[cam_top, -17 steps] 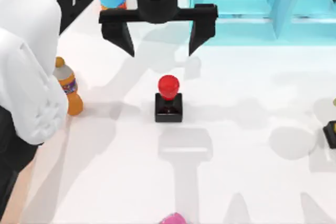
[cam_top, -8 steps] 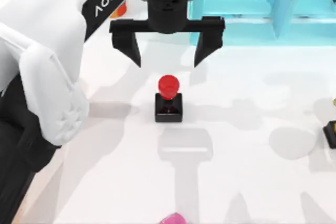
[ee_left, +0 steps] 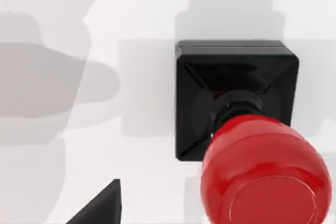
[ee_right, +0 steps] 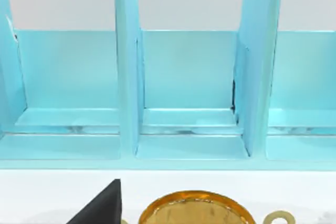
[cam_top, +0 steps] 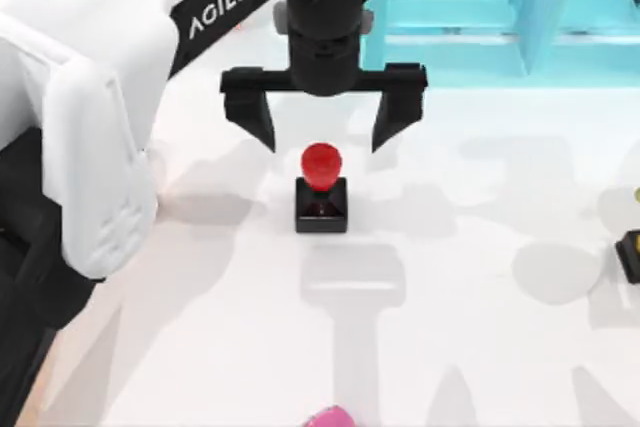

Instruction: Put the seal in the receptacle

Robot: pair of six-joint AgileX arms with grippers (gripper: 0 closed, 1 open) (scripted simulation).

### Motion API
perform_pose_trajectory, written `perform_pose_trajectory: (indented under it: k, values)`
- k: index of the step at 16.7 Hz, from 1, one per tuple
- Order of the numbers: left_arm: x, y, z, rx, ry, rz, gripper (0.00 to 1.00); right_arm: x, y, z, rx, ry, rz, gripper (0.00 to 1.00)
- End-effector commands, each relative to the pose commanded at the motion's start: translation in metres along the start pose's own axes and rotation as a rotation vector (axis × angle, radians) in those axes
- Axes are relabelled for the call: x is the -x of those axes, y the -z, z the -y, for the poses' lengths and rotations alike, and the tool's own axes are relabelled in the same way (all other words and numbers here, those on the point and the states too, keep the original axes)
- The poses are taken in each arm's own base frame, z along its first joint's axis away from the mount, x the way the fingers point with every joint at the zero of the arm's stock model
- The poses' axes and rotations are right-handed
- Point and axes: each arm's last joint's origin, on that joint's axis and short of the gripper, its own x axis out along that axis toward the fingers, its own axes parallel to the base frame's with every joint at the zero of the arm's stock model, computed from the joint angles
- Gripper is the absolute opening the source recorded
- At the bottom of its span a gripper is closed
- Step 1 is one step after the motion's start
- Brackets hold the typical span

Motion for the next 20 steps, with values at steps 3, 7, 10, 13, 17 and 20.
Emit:
perform_pose_trajectory:
  k: [3,7,10,13,17,20]
  values:
    - [-0.027,0.001,0.0,0.001,0.0,-0.001,1.0,0.0,0.0,0.0,0.0,0.0,0.0,1.0]
    - [-0.055,0.006,-0.002,0.0,-0.001,-0.001,1.0,0.0,0.0,0.0,0.0,0.0,0.0,1.0]
    - [-0.06,0.007,-0.003,0.0,0.0,0.0,1.0,0.0,0.0,0.0,0.0,0.0,0.0,1.0]
    - [-0.06,0.007,-0.003,0.0,0.0,0.0,0.92,0.0,0.0,0.0,0.0,0.0,0.0,1.0]
    - [-0.06,0.007,-0.003,0.0,0.0,0.0,0.62,0.0,0.0,0.0,0.0,0.0,0.0,1.0]
    - [-0.06,0.007,-0.003,0.0,0.0,0.0,0.4,0.0,0.0,0.0,0.0,0.0,0.0,1.0]
